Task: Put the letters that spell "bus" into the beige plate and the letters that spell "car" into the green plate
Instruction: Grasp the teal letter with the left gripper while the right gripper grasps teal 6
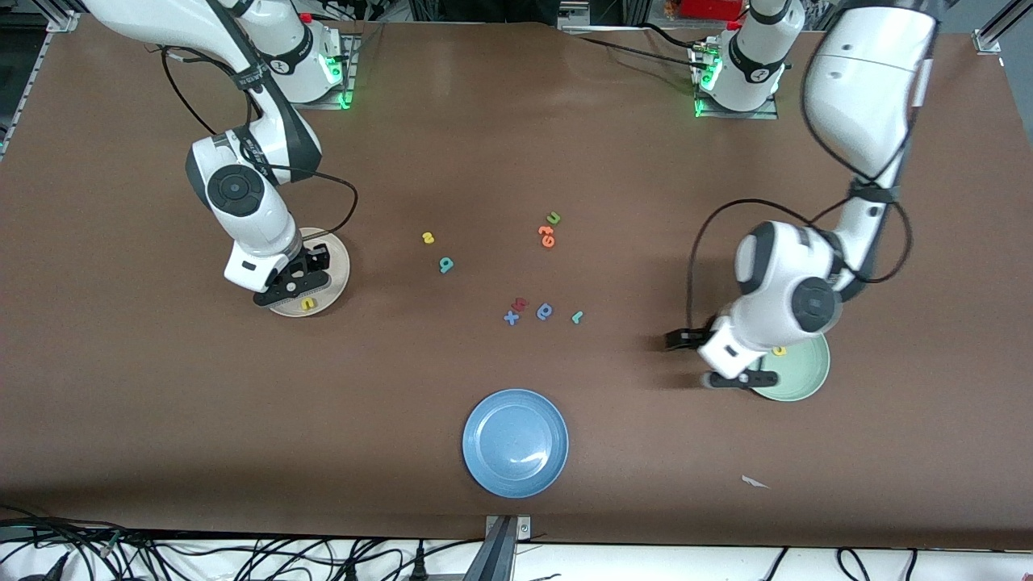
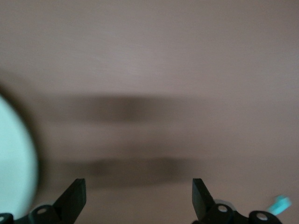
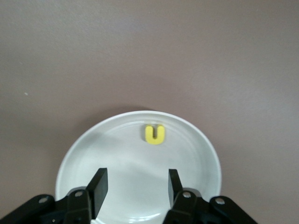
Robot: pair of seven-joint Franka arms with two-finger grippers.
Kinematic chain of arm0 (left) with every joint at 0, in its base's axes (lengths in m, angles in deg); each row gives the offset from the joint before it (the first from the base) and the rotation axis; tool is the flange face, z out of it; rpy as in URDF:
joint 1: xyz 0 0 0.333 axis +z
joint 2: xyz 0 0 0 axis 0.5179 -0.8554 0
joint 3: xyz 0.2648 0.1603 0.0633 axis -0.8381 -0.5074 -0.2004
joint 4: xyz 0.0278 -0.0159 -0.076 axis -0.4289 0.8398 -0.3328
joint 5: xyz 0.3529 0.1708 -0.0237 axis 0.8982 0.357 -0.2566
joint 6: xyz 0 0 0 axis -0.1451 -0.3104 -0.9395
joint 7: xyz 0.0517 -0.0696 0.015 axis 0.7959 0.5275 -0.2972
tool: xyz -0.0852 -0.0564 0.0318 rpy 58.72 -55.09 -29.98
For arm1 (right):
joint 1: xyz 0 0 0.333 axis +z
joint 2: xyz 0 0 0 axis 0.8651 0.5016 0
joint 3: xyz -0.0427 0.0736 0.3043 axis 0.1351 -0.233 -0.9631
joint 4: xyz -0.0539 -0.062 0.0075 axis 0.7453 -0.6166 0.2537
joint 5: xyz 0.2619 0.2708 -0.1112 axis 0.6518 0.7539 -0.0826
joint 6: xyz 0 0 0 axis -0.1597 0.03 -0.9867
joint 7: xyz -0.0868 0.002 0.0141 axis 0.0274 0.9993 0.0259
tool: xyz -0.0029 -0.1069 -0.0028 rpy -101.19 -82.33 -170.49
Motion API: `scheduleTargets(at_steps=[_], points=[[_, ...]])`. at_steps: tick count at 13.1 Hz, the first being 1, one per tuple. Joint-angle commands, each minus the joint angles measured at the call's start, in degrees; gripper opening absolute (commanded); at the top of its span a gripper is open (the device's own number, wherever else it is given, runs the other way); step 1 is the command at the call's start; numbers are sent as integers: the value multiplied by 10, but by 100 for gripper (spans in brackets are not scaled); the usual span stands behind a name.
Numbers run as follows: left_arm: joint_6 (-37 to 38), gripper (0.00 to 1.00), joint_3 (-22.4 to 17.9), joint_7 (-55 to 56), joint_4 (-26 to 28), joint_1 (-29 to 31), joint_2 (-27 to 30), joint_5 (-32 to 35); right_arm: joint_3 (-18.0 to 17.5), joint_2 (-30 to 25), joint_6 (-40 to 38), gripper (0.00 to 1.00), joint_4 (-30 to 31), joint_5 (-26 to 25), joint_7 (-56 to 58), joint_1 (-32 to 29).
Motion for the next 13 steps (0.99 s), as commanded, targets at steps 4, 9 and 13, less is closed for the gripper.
scheduleTargets(at_steps=[4, 9, 13], points=[[-51, 100, -12, 240, -11, -130, -24, -6, -49, 33, 16, 72, -21, 57, -160, 52], [-61, 93, -11, 320, -14, -154, -54, 52, -49, 79, 74, 79, -49, 57, -291, 128], [-59, 79, -13, 337, -14, -170, -58, 52, -46, 117, 84, 80, -86, 53, -364, 173]])
